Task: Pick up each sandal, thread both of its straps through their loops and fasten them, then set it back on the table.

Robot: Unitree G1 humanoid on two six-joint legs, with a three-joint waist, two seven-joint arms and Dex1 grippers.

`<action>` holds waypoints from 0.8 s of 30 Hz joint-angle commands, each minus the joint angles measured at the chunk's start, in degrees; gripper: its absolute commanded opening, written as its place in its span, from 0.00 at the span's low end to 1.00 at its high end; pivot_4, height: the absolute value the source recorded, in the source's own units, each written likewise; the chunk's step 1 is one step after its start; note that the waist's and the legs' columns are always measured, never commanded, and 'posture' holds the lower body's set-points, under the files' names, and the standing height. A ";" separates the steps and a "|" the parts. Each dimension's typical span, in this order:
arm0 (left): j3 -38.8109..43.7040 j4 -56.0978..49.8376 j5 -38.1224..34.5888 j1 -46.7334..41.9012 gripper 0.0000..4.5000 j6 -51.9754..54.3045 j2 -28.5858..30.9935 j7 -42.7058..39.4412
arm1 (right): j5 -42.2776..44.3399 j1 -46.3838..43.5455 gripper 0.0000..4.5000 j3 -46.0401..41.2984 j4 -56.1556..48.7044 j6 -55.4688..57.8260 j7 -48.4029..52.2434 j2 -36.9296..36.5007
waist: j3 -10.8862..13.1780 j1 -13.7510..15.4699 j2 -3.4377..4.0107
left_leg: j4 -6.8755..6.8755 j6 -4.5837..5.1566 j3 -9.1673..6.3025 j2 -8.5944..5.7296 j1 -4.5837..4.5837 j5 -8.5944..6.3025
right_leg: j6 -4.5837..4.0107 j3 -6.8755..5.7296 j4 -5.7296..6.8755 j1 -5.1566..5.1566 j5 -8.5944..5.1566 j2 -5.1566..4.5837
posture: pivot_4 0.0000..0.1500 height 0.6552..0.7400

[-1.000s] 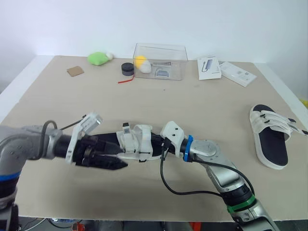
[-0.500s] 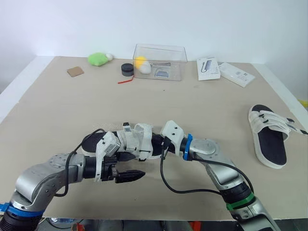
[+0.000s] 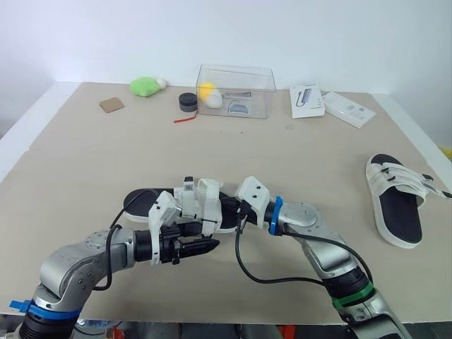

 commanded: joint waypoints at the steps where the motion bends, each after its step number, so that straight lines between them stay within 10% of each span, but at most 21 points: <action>1: 0.39 -0.59 -1.86 -0.45 0.23 0.32 -0.05 -0.17 | -0.54 0.41 0.00 0.84 0.99 1.11 0.22 -0.53 | 0.00 0.00 0.00 | 0.00 0.00 0.00 0.00 0.00 0.00 | 0.00 0.00 0.00 0.00 0.00 0.00 | 1.00 1.00; 4: -0.04 -0.05 -1.85 -0.18 0.01 0.44 0.35 -0.53 | -0.56 0.41 0.00 0.72 1.04 1.11 0.17 -0.59 | 0.00 0.00 0.00 | 0.00 -0.01 0.00 0.00 0.00 0.00 | 0.00 0.00 0.00 0.00 0.00 0.00 | 1.00 1.00; 20: -3.63 -1.64 -0.34 6.46 0.01 -0.58 9.23 -7.09 | -0.47 0.31 0.00 1.09 1.05 1.17 0.30 -0.32 | 0.00 -0.09 0.01 | 0.00 -0.13 0.01 -0.01 0.07 -0.10 | -0.07 0.00 -0.08 -0.17 -0.09 -0.06 | 1.00 1.00; 24: 0.02 -2.60 0.57 8.27 0.32 -3.76 12.38 -9.34 | -0.36 0.51 0.00 1.15 0.95 1.11 0.65 -0.55 | 0.00 -0.15 0.01 | -0.01 -0.16 0.01 0.00 0.07 -0.13 | -0.07 0.00 -0.10 -0.13 -0.09 -0.06 | 1.00 1.00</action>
